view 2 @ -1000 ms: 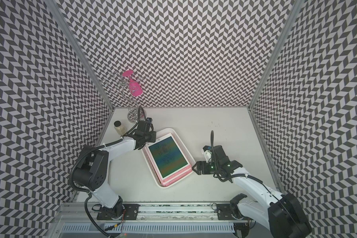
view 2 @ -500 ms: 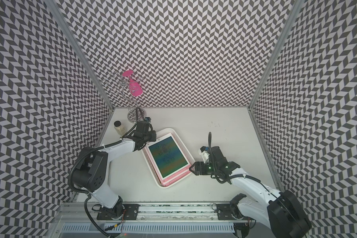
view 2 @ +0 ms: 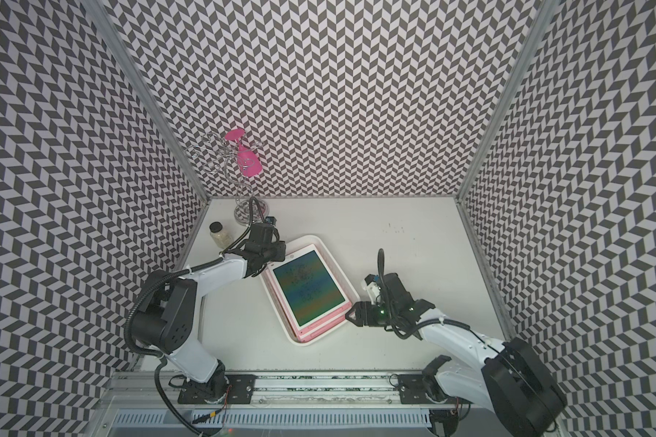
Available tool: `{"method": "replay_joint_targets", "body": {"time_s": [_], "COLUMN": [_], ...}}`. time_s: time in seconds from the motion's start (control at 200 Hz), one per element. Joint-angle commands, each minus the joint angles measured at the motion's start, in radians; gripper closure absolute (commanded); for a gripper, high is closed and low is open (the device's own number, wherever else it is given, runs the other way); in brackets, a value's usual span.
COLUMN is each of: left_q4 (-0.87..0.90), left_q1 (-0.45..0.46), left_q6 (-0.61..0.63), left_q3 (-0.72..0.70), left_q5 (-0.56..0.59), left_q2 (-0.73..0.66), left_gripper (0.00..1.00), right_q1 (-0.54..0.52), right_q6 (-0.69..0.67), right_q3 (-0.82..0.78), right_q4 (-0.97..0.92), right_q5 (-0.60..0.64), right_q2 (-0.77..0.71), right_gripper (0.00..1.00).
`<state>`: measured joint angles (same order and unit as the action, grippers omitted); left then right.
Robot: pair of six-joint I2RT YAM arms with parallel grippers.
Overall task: Take out the writing tablet from the storage box
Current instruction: Adjust the storage box at the center of the board.
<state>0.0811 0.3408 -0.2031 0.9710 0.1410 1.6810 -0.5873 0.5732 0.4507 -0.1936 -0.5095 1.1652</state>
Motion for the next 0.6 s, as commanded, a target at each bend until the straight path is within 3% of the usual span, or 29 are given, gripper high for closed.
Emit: {"method": "replay_joint_targets", "body": {"time_s": [0.0,0.421,0.596], "left_q4": [0.179,0.198,0.221], "left_q1": [0.006,0.006,0.010], "left_q6": [-0.021,-0.088,-0.102], "left_q3": [-0.040,-0.107,-0.098], "left_q5": [0.000,-0.074,-0.117], "left_q2": [0.047,0.009,0.006], "left_gripper": [0.51,0.51,0.49], "right_q1": [-0.006,0.031,0.098], "right_q6": [0.022,-0.159,-0.243], "right_q3": [0.020,0.294,0.450], "right_q4": [0.076,-0.065,-0.141], "right_q5": [-0.013,0.083,0.118], "right_q2": [0.047,0.336,0.445], "right_gripper": [0.35,0.60,0.63]}}
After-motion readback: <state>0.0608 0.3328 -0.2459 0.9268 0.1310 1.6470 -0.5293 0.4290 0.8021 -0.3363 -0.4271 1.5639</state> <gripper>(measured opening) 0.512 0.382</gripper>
